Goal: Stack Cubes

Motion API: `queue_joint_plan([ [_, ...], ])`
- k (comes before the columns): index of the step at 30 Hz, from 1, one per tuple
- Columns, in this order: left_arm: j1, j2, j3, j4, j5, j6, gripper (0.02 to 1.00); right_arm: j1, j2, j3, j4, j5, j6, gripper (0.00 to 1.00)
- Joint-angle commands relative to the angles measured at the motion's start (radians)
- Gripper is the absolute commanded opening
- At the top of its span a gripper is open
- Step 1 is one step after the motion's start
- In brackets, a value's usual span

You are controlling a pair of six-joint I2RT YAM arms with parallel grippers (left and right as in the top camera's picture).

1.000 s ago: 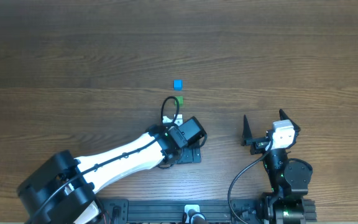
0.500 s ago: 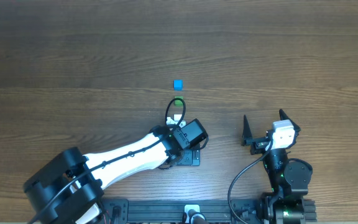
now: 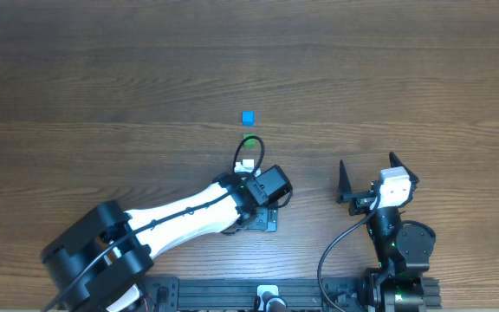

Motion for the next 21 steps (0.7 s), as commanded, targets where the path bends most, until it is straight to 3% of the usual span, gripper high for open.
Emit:
queue_joint_plan([
  [1, -0.006, 0.035, 0.039, -0.002, -0.019, 0.021, 0.974, -0.003, -0.009, -0.005, -0.005, 0.000, -0.002, 0.993],
  [9, -0.006, 0.037, 0.053, -0.004, -0.018, 0.020, 0.906, -0.003, -0.009, -0.005, -0.005, 0.000, -0.002, 0.991],
  [21, -0.006, 0.037, 0.053, -0.007, -0.014, 0.017, 0.610, -0.003, -0.009, -0.005, -0.005, 0.000, -0.002, 0.993],
])
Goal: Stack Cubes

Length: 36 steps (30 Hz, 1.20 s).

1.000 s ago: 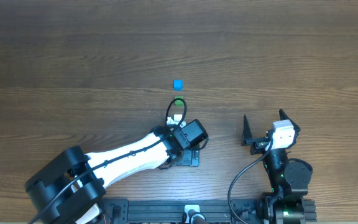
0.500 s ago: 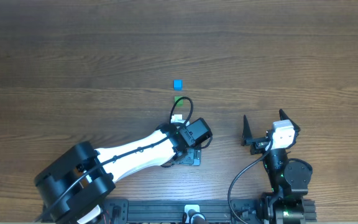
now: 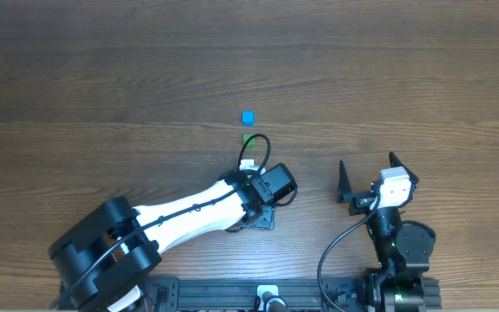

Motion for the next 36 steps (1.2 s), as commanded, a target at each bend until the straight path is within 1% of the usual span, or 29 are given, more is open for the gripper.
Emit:
queue_joint_plan([
  [1, -0.005, 0.008, 0.021, -0.006, -0.011, 0.005, 0.592, -0.003, -0.009, -0.005, -0.005, 0.000, -0.001, 0.993],
  [6, -0.005, 0.008, 0.021, -0.013, -0.008, 0.005, 0.544, -0.003, -0.009, -0.005, -0.005, 0.000, -0.001, 0.993],
  [12, -0.005, 0.008, 0.021, -0.013, -0.008, 0.005, 0.426, -0.003, -0.009, -0.005, -0.005, 0.000, -0.001, 0.991],
  [16, -0.005, 0.008, 0.021, -0.013, -0.007, 0.005, 0.369, -0.003, -0.009, -0.005, -0.005, 0.000, -0.001, 0.991],
  [23, -0.005, 0.008, 0.021, -0.013, -0.001, 0.005, 0.318, -0.003, -0.009, -0.005, -0.005, 0.000, -0.001, 0.991],
  [27, -0.005, 0.008, 0.021, -0.013, 0.000, 0.005, 0.237, -0.003, -0.009, -0.005, -0.005, 0.000, -0.001, 0.993],
  [32, -0.005, 0.008, 0.021, -0.012, 0.007, 0.004, 0.194, -0.003, -0.009, -0.005, -0.005, 0.000, -0.001, 0.993],
  [33, -0.005, 0.008, 0.021, -0.012, 0.008, 0.001, 0.176, -0.003, -0.009, -0.005, -0.005, 0.000, -0.001, 0.993],
  [34, -0.005, 0.008, 0.021, -0.012, 0.008, -0.002, 0.121, -0.003, -0.009, -0.005, -0.005, 0.000, -0.001, 0.993],
  [35, -0.005, 0.008, 0.021, -0.012, 0.008, -0.003, 0.117, -0.003, -0.009, -0.005, -0.005, 0.000, -0.001, 0.991],
  [36, -0.005, 0.007, 0.024, -0.012, 0.011, -0.003, 0.093, -0.003, -0.009, -0.005, -0.005, 0.000, -0.001, 0.991],
])
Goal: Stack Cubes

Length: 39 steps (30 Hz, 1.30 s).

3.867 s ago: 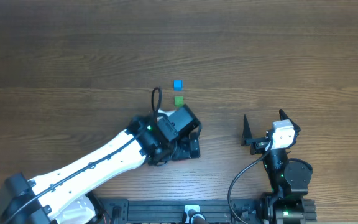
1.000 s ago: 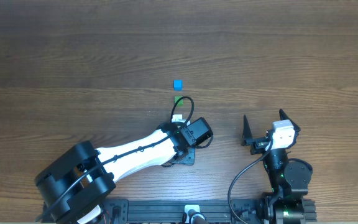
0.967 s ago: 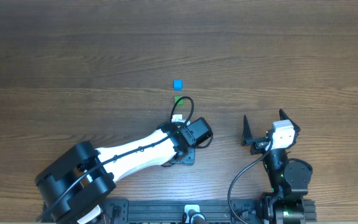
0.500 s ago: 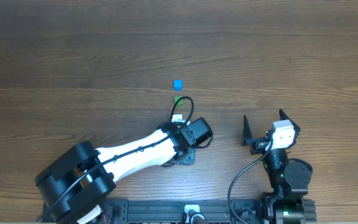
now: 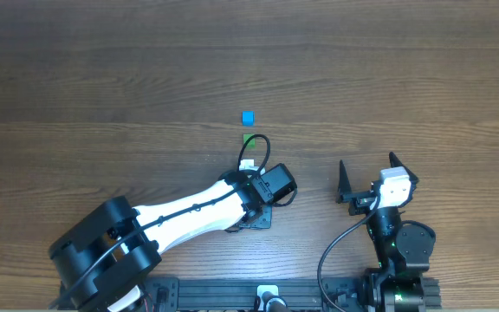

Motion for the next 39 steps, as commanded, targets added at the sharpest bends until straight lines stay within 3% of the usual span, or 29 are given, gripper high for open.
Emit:
queue_joint_plan([
  [1, -0.005, 0.007, 0.028, -0.003, 0.011, -0.005, 0.040, -0.003, -0.009, -0.005, -0.005, 0.000, -0.002, 0.991],
  [13, 0.068, -0.028, 0.386, -0.297, -0.020, -0.031, 0.040, -0.003, -0.009, -0.005, -0.005, 0.000, -0.002, 0.993],
  [21, 0.193, 0.005, 0.437, -0.313, 0.010, -0.019, 0.040, -0.003, -0.009, -0.005, -0.005, 0.000, -0.002, 0.991],
  [39, 0.249, 0.134, 0.437, -0.274, -0.032, -0.014, 0.040, -0.003, -0.009, -0.005, -0.005, 0.000, -0.002, 0.993],
])
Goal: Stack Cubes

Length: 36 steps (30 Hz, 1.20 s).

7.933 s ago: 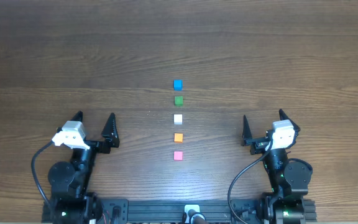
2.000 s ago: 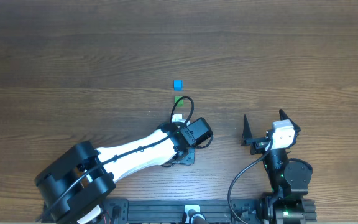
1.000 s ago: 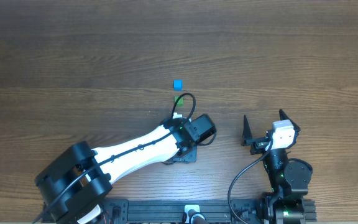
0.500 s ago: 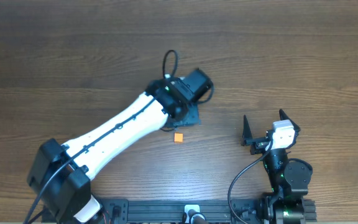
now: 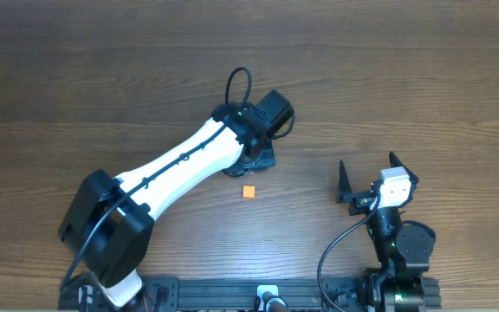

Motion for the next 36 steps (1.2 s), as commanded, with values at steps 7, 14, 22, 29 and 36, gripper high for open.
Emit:
queue_joint_plan([
  [7, 0.020, 0.047, 0.006, 0.004, -0.041, 0.019, 0.040, -0.003, -0.009, -0.005, -0.005, 0.000, -0.001, 0.991],
  [14, 0.019, 0.062, 0.006, 0.005, -0.042, 0.040, 0.042, -0.003, -0.009, -0.005, -0.005, 0.000, -0.001, 0.993],
  [22, 0.018, 0.073, 0.006, 0.022, -0.064, 0.076, 0.042, -0.003, -0.009, -0.005, -0.004, 0.000, -0.001, 0.993],
  [29, 0.018, 0.079, 0.006, 0.038, -0.071, 0.101, 0.042, -0.003, -0.009, -0.005, -0.005, 0.000, -0.001, 0.991],
  [36, 0.018, 0.101, 0.006, 0.038, -0.071, 0.101, 0.042, -0.003, -0.009, -0.005, -0.005, 0.000, -0.001, 0.993],
])
